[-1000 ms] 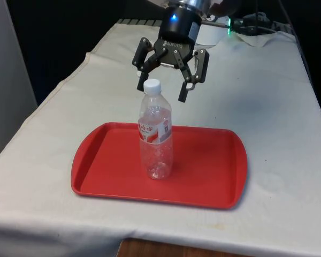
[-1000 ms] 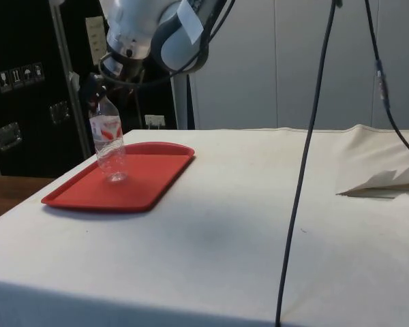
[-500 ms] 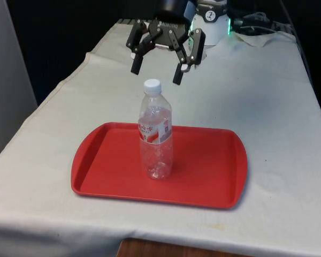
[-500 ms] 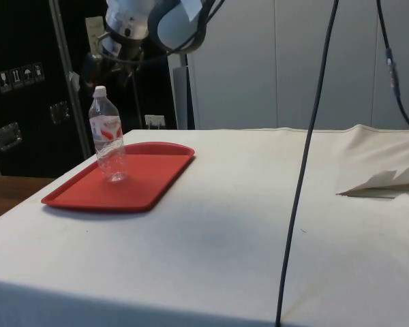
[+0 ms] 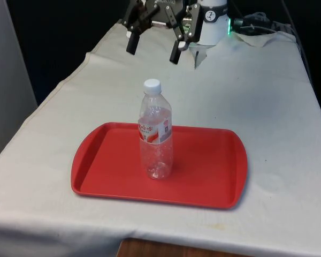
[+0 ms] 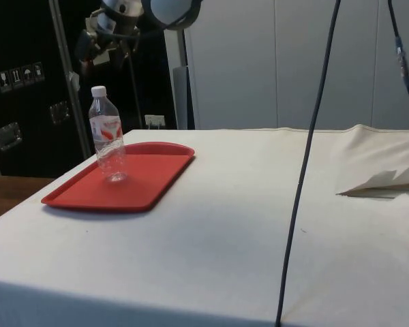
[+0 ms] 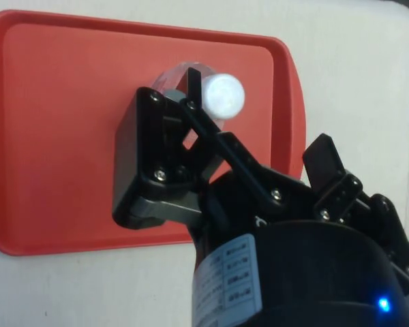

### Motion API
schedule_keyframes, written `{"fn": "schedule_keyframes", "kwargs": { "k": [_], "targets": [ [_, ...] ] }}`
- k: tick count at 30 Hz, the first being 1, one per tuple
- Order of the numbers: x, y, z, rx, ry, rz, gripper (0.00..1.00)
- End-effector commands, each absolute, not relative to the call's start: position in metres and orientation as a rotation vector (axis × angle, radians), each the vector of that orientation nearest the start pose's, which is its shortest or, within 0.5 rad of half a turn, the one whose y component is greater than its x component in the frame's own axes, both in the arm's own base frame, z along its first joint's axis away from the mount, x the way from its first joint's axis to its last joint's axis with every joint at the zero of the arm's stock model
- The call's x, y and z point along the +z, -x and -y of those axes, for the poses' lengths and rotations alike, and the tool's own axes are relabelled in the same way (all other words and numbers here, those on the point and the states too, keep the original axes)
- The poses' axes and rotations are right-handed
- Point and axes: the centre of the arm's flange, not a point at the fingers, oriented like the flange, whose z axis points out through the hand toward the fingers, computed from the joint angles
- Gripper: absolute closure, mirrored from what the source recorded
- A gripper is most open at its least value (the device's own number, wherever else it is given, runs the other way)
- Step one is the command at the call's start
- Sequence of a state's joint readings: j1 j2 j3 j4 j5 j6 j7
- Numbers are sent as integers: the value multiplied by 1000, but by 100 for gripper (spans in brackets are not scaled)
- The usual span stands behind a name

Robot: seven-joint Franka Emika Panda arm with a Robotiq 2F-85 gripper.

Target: Place the bottle upright on the tray.

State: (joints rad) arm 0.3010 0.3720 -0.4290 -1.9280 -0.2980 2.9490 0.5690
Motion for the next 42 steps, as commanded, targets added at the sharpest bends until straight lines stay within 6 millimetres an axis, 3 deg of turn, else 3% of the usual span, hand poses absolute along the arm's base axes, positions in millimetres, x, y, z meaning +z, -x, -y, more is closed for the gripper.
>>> {"fn": "schedule_keyframes", "kwargs": {
  "k": [1, 25, 34, 42],
  "targets": [
    [391, -663, 41, -1129, 3032, -534, 0],
    [423, -666, 50, -1126, 2960, -678, 0],
    [424, -666, 60, -1122, 2956, -723, 0],
    [423, -668, 64, -1013, 2972, -762, 0]
  ]
}}
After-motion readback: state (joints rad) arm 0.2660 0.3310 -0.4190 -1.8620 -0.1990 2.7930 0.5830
